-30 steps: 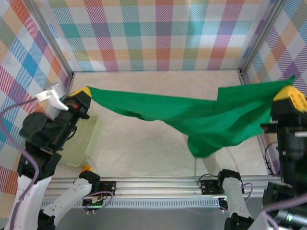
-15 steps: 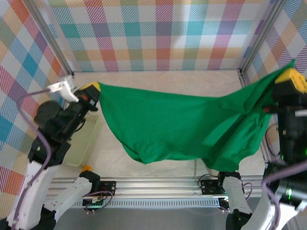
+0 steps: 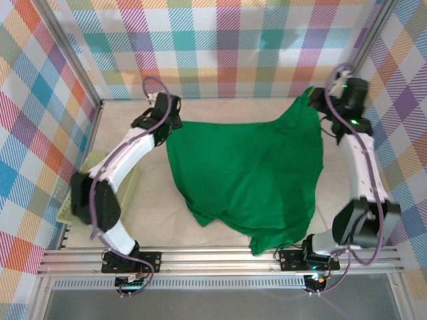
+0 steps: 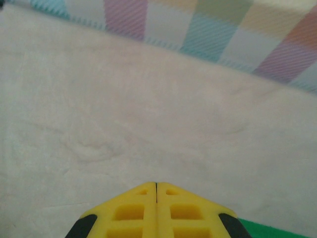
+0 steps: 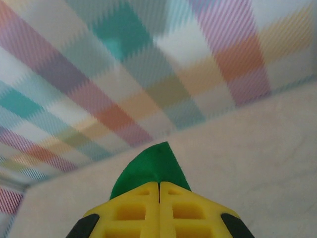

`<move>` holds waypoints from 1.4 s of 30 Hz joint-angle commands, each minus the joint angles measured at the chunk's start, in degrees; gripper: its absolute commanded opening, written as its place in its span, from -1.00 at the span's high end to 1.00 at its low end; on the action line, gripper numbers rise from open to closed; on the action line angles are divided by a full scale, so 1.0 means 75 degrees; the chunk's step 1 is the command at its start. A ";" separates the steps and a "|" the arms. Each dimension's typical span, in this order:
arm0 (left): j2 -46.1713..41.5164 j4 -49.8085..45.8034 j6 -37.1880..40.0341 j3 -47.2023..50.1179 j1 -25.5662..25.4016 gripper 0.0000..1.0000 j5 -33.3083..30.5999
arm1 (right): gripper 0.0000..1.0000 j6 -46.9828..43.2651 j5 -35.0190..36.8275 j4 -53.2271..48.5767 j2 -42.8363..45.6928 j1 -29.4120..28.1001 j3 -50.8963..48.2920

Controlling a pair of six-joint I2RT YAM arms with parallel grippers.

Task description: Fold the inside-out t-shirt

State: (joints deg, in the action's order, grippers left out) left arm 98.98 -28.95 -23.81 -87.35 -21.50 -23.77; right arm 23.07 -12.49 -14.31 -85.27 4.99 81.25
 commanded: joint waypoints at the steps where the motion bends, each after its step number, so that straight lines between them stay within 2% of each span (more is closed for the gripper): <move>1: 0.1254 -0.0830 -0.0257 -0.1062 0.0258 1.00 -0.0449 | 1.00 -0.0193 0.0566 0.0627 -0.0749 -0.0502 0.0017; 4: 0.2715 -0.1324 -0.0247 -0.2320 0.0408 1.00 -0.0460 | 1.00 -0.0085 0.0693 0.0811 -0.1853 -0.0662 0.0395; 9: 0.4764 -0.2176 -0.0102 -0.4946 0.0717 0.99 -0.0415 | 1.00 -0.0240 0.1153 0.0400 -0.3502 -0.0880 0.1958; 12: 0.5908 -0.2870 -0.0110 -0.6899 0.0994 0.85 -0.0361 | 1.00 -0.0252 0.1409 0.0055 -0.4365 -0.0898 0.3088; 14: 0.6492 -0.3232 -0.0194 -0.7959 0.1182 0.48 -0.0204 | 0.84 -0.0272 0.1676 -0.0357 -0.4886 -0.0893 0.3952; 15: 0.6626 -0.3295 -0.0201 -0.8246 0.1266 0.39 -0.0035 | 0.72 -0.0313 0.1800 -0.0521 -0.5089 -0.0896 0.4280; 16: 0.6708 -0.3302 -0.0217 -0.8400 0.1337 0.29 0.0119 | 0.47 -0.0333 0.1969 -0.0726 -0.5269 -0.0900 0.4686; 17: 0.6671 -0.3312 -0.0256 -0.8414 0.1376 0.18 0.0113 | 0.13 -0.0345 0.2154 -0.0984 -0.5454 -0.0899 0.5148; 18: 0.6600 -0.3369 -0.0267 -0.8395 0.1399 0.05 0.0070 | -0.06 -0.0371 0.2243 -0.1210 -0.5577 -0.0900 0.5498; 19: 0.6483 -0.3473 -0.0270 -0.8347 0.1410 -0.17 0.0010 | -0.17 -0.0419 0.2301 -0.1479 -0.5702 -0.0900 0.5842; 20: 0.6324 -0.3584 -0.0264 -0.8274 0.1402 -0.34 -0.0029 | -0.26 -0.0455 0.2347 -0.1683 -0.5738 -0.0893 0.6074; 24: 0.5205 -0.3850 -0.0392 -0.7182 0.1336 -0.48 0.0037 | -0.49 -0.0394 0.2454 -0.2004 -0.5189 -0.0909 0.5666; 29: 0.2634 -0.2497 -0.0810 -0.3468 0.0676 -0.54 0.0478 | -0.58 -0.0037 0.2035 -0.1356 -0.3137 -0.1031 0.2797; 34: 0.0878 -0.1288 -0.1204 -0.0549 -0.0359 -0.54 0.0518 | -0.60 0.0453 0.1724 -0.1314 -0.1179 -0.1272 -0.0064; 38: 0.0467 -0.0725 -0.1251 0.0747 -0.0917 -0.52 0.1053 | -0.60 0.0917 0.1119 -0.1368 -0.0567 -0.1367 -0.1766; 42: 0.0821 -0.0331 -0.1481 0.1331 -0.1100 -0.52 0.1830 | -0.60 0.1231 0.0801 -0.1387 -0.0872 -0.1575 -0.2606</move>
State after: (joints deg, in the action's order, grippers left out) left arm 102.76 -35.14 -32.64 -80.05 -29.71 -14.66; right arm 28.97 -3.16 -24.14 -89.21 -6.07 64.93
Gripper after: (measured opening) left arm 0.761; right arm 0.799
